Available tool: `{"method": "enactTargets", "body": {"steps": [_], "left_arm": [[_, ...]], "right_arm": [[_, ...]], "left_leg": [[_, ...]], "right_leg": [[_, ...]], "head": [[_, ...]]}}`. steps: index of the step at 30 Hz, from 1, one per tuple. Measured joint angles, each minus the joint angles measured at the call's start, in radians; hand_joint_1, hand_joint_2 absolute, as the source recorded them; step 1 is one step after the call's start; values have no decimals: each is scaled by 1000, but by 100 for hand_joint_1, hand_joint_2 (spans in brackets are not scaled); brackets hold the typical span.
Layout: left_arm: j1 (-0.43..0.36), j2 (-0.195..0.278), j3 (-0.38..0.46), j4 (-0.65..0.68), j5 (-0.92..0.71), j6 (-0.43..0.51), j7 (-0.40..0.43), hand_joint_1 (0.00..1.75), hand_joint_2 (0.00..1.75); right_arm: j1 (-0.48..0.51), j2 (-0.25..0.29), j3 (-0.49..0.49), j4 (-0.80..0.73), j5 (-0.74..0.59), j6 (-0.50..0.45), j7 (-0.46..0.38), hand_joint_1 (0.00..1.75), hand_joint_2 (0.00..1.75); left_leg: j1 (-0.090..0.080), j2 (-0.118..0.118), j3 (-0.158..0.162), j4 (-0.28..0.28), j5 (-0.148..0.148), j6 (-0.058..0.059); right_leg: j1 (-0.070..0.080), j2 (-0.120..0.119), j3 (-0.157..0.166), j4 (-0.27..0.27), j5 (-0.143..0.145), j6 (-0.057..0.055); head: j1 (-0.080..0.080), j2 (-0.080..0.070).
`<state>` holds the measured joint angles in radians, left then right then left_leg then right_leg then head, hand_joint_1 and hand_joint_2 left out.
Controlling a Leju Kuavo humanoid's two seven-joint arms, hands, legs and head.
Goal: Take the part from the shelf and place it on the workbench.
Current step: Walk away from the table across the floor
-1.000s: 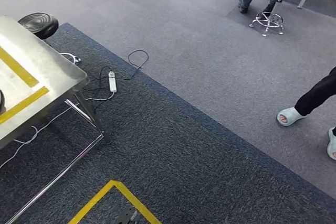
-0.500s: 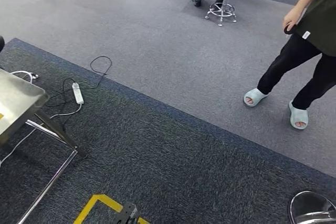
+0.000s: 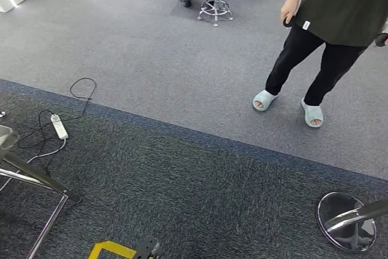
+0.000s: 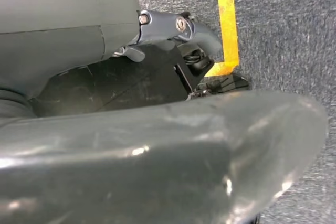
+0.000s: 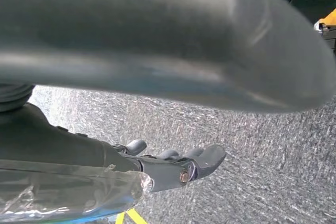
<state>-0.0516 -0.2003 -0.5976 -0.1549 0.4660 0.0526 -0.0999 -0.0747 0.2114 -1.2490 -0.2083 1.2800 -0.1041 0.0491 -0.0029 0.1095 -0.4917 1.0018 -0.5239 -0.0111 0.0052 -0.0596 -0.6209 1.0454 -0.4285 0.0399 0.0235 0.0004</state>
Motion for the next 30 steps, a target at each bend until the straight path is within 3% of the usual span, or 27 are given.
{"method": "enactTargets", "body": {"steps": [1,3,4,6,7,8,9,10,12,14,15,16,17,19,21,23,24,25,27,29,30], "left_arm": [[-1,0,0,0,0,0,0,0,0],[-1,0,0,0,-1,0,0,0,0],[-1,0,0,0,-1,0,0,0,0],[-3,1,-1,0,0,0,-3,0,0],[-6,1,-1,0,0,1,-4,0,0],[-9,1,-1,0,0,1,-6,0,0],[-12,1,-1,0,0,1,-5,0,0],[-12,1,-1,0,0,2,-4,0,0],[-9,1,-1,0,0,4,-2,0,0],[-7,0,-1,0,0,5,0,0,0],[-7,0,-1,0,0,6,0,0,0],[-8,0,-1,0,-1,7,0,0,0],[-8,0,-1,0,-2,9,0,0,0],[-6,-1,-2,0,-2,11,-1,0,0],[-2,0,-3,0,-3,11,-1,0,0],[-1,1,-4,0,-4,11,-1,0,0],[-1,1,-6,0,-4,11,-1,0,0],[-1,1,-7,0,-4,11,-1,0,0],[0,1,-10,0,-4,12,-1,0,0],[0,2,-12,0,-4,13,-1,0,0],[0,3,-13,0,-4,14,-1,0,0]], "right_arm": [[1,0,2,0,3,0,4,0,0],[2,0,3,0,4,1,9,0,0],[2,0,3,0,4,1,10,0,0],[-1,0,3,0,4,2,11,0,0],[-2,0,3,0,3,2,11,0,0],[-2,0,4,0,3,2,11,0,0],[-1,0,3,0,3,2,11,0,0],[-1,0,3,0,3,2,11,0,0],[-1,0,3,1,1,2,10,0,0],[-2,0,3,1,0,2,8,0,0],[-2,0,3,1,-1,1,8,0,0],[1,0,3,1,-1,1,8,0,0],[4,0,3,1,-1,0,8,0,0],[5,0,3,2,-3,0,8,0,0],[-1,0,3,2,-6,-1,9,0,0],[-4,0,3,2,-8,-2,10,0,0],[-3,0,3,2,-9,-2,11,0,0],[-1,0,3,2,-9,-2,12,0,0],[-1,0,3,2,-10,-3,14,0,0],[-4,0,3,3,-9,-1,14,0,0],[-5,0,3,3,-9,-1,14,0,0]], "left_leg": [[1,7,3,-4,-1,-5],[4,-19,-2,14,-18,-16],[5,-46,-20,53,-42,-19],[6,-91,-85,180,-101,-21],[6,-98,-117,238,-119,-22],[6,-101,-136,268,-118,-22],[7,-102,-139,262,-96,-22],[8,-107,-124,221,-59,-22],[17,-158,-75,98,15,-24],[25,-211,-50,25,34,-20],[25,-218,-49,16,29,-14],[24,-206,-48,14,29,-6],[23,-194,-47,12,31,1],[22,-163,-42,7,34,16],[15,-127,-38,7,32,25],[10,-91,-35,7,28,27],[9,-76,-32,7,25,27],[9,-62,-29,7,22,26],[7,-39,-19,7,13,18],[2,-21,-10,7,4,7],[0,-13,-7,5,2,2]], "right_leg": [[0,13,-1,-3,2,-7],[-3,37,1,-13,6,-19],[-7,49,3,-17,9,-24],[-8,75,4,-19,9,-31],[-8,88,5,-19,9,-32],[-8,104,6,-19,9,-33],[-9,120,8,-19,9,-33],[-10,137,9,-19,9,-31],[-12,170,7,-15,10,-22],[-13,197,-6,-10,14,-9],[-14,209,-13,-11,18,-1],[-18,220,-19,-14,22,6],[-19,213,-23,-13,22,11],[-16,156,-49,32,-3,18],[-14,90,-107,152,-63,22],[-16,70,-157,256,-100,25],[-16,67,-156,261,-92,25],[-17,61,-136,227,-70,25],[-14,26,-58,98,-17,23],[-9,-1,-9,15,4,13],[-5,0,-5,7,2,7]], "head": [[0,0],[-3,0],[-6,0],[-11,0],[-12,0],[-13,0],[-13,0],[-13,0],[-14,0],[-16,0],[-18,0],[-18,0],[-18,0],[-11,0],[-5,0],[-6,0],[-5,0],[-5,0],[-5,0],[-7,0],[-8,0]]}}
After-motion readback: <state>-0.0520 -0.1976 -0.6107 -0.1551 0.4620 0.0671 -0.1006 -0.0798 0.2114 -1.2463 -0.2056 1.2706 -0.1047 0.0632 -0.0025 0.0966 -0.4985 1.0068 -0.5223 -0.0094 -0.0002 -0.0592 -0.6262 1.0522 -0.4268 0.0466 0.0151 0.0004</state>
